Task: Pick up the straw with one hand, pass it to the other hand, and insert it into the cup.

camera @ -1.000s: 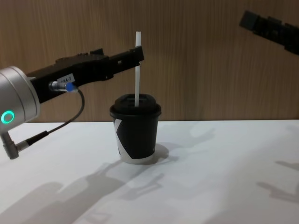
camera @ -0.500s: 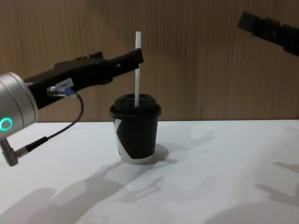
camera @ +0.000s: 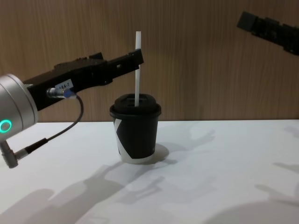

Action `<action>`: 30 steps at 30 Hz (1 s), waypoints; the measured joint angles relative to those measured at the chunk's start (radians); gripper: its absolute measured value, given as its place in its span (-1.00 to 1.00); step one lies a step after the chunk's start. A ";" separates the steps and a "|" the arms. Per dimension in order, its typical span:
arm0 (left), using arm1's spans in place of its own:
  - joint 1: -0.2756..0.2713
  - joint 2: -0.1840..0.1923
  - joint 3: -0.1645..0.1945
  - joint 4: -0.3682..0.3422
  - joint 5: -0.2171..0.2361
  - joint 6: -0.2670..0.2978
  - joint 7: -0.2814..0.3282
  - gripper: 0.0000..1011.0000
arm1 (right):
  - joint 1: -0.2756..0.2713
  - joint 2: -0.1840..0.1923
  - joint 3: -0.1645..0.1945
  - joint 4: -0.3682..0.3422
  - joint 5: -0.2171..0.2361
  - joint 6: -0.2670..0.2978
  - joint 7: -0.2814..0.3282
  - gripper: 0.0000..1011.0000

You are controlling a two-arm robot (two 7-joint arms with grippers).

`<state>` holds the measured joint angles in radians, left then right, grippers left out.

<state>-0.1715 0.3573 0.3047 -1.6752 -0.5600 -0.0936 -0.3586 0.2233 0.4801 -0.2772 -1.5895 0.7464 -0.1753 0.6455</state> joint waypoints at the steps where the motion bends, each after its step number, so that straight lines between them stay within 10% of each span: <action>1: 0.000 0.000 0.000 0.000 0.000 0.000 0.000 0.98 | 0.000 0.000 0.000 0.000 0.000 0.000 0.000 0.98; 30: 0.003 -0.001 -0.001 0.000 -0.001 -0.002 -0.002 0.98 | -0.001 0.001 -0.001 -0.002 0.000 0.001 0.000 0.98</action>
<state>-0.1688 0.3564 0.3038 -1.6751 -0.5608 -0.0953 -0.3602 0.2223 0.4816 -0.2779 -1.5912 0.7464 -0.1740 0.6455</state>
